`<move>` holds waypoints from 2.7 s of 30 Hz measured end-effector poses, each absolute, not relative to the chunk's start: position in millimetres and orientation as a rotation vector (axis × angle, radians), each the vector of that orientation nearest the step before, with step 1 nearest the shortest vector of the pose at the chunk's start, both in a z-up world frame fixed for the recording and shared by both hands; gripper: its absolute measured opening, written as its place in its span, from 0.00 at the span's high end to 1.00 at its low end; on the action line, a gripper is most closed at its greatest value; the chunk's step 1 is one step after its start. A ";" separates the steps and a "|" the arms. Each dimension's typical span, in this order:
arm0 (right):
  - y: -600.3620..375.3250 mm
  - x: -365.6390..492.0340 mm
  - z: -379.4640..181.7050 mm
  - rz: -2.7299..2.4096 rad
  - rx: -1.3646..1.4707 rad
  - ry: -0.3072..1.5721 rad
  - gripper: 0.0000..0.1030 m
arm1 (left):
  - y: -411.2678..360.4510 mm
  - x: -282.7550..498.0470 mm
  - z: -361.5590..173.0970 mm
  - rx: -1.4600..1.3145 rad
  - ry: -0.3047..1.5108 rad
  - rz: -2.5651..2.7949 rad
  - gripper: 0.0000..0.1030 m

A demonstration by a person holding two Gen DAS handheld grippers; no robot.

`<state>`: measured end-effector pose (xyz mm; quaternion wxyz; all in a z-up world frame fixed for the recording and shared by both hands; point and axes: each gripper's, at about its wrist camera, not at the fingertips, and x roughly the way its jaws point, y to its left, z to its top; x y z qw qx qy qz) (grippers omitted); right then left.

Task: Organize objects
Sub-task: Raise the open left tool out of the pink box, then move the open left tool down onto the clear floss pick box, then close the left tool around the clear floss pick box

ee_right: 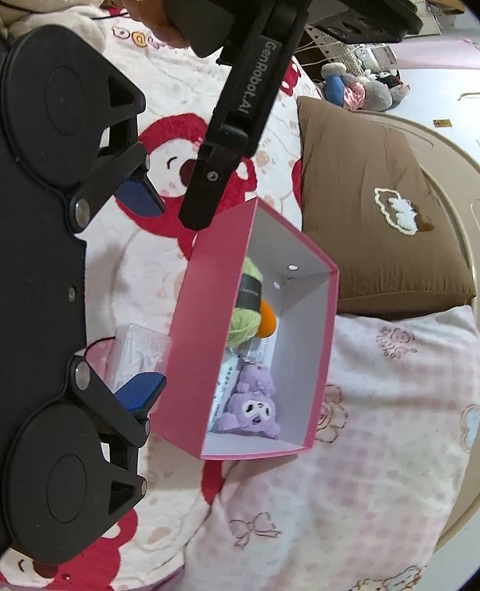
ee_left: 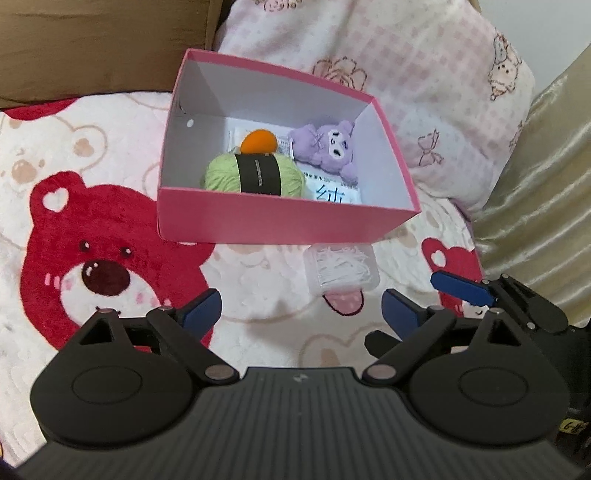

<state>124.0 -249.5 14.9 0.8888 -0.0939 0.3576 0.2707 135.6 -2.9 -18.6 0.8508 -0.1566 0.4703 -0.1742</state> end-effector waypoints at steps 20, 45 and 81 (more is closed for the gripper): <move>-272.8 149.9 -52.0 0.515 -0.212 0.724 0.09 | -52.8 150.2 -74.6 -0.343 0.901 -0.426 0.11; -274.5 188.3 -104.9 0.494 -0.202 0.756 0.09 | -71.4 187.3 -138.4 -0.431 0.861 -0.415 0.43; -245.0 188.1 -115.2 0.435 -0.280 0.738 0.05 | -78.5 188.9 -149.1 -0.473 0.938 -0.467 0.56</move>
